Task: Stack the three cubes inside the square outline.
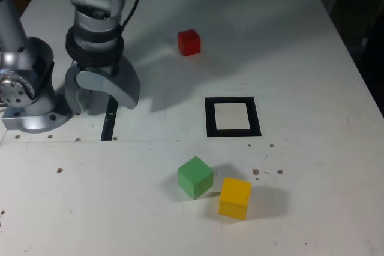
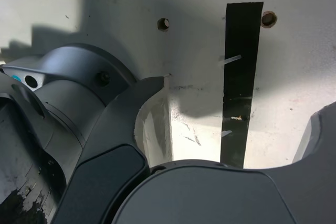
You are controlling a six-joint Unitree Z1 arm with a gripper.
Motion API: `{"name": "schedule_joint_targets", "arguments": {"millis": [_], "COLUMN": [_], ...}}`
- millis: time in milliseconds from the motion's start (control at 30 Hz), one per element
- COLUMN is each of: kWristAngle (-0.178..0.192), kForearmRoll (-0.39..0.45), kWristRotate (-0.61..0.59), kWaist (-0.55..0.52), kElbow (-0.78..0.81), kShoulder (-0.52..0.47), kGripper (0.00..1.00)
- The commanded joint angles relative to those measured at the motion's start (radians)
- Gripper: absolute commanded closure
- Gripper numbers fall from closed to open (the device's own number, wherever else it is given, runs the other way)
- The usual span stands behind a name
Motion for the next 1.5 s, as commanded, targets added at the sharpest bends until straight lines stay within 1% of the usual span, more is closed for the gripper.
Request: {"name": "schedule_joint_targets", "arguments": {"millis": [0, 267, 333, 400, 467, 500, 600, 667, 733, 833, 900, 1000, 1100, 1233, 1333, 1467], "kWristAngle": [-0.001, -0.006, -0.006, 0.003, 0.028, 0.052, 0.112, 0.136, 0.147, 0.149, 0.148, 0.148, 0.149, 0.16, 0.165, 0.156], "kForearmRoll": [0.003, 0.012, 0.036, 0.077, 0.134, 0.177, 0.273, 0.323, 0.355, 0.387, 0.405, 0.433, 0.453, 0.429, 0.403, 0.402], "kWristRotate": [0.001, 0.003, 0.002, 0.001, 0.0, 0.002, 0.017, 0.033, 0.055, 0.091, 0.115, 0.136, 0.142, 0.141, 0.141, 0.14], "kWaist": [0.001, 0.001, 0.003, 0.009, 0.02, 0.033, 0.075, 0.116, 0.165, 0.246, 0.298, 0.361, 0.407, 0.458, 0.49, 0.503], "kElbow": [0.001, -0.001, -0.017, -0.054, -0.115, -0.167, -0.3, -0.388, -0.473, -0.591, -0.667, -0.777, -0.88, -0.93, -0.935, -0.945], "kShoulder": [-0.011, -0.018, -0.024, -0.03, -0.033, -0.034, -0.033, -0.03, -0.018, 0.023, 0.069, 0.162, 0.277, 0.366, 0.389, 0.42], "kGripper": [0.07, 0.05, 0.04, 0.04, 0.03, 0.03, 0.03, 0.03, 0.04, 0.04, 0.04, 0.04, 0.05, 0.05, 0.05, 0.05]}}
